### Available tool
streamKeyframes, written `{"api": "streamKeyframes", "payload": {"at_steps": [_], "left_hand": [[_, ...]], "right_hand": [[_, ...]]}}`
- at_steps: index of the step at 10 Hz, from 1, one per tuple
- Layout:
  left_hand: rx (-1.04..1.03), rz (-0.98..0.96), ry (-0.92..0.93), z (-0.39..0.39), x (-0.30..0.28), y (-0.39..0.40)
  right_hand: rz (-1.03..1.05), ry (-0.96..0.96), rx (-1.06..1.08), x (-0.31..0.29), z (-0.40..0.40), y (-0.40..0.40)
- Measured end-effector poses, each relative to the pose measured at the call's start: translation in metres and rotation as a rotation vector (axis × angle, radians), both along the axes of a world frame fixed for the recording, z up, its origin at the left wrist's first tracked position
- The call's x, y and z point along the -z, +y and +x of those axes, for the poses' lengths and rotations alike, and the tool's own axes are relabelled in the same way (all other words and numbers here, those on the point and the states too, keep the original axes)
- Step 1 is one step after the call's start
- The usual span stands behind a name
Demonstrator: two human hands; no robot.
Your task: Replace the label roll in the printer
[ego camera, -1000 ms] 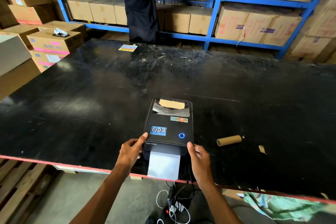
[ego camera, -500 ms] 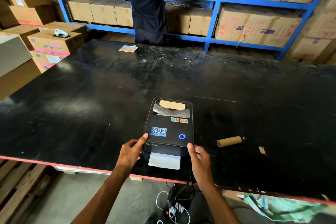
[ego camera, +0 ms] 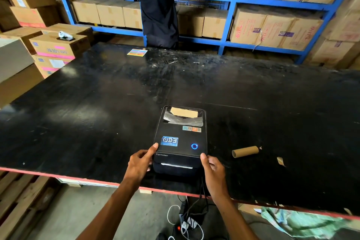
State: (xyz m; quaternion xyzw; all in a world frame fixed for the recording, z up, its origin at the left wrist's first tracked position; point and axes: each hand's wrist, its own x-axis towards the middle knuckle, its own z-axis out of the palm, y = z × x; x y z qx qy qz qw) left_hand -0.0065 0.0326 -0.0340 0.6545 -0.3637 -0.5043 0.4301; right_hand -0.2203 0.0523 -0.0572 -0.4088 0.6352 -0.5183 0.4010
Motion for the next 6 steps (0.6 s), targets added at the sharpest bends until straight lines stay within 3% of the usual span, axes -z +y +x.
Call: {"api": "streamKeyframes", "payload": {"at_steps": [5,6], "left_hand": [[0.005,0.086,0.009,0.0018,0.0017,0.0010],[0.046,0.118,-0.083,0.0056,0.0004,0.0006]], "right_hand": [[0.076,-0.006,-0.026,-0.0023,-0.0015,-0.0035],[-0.054,0.200,0.081,-0.0076,0.0000,-0.0032]]}}
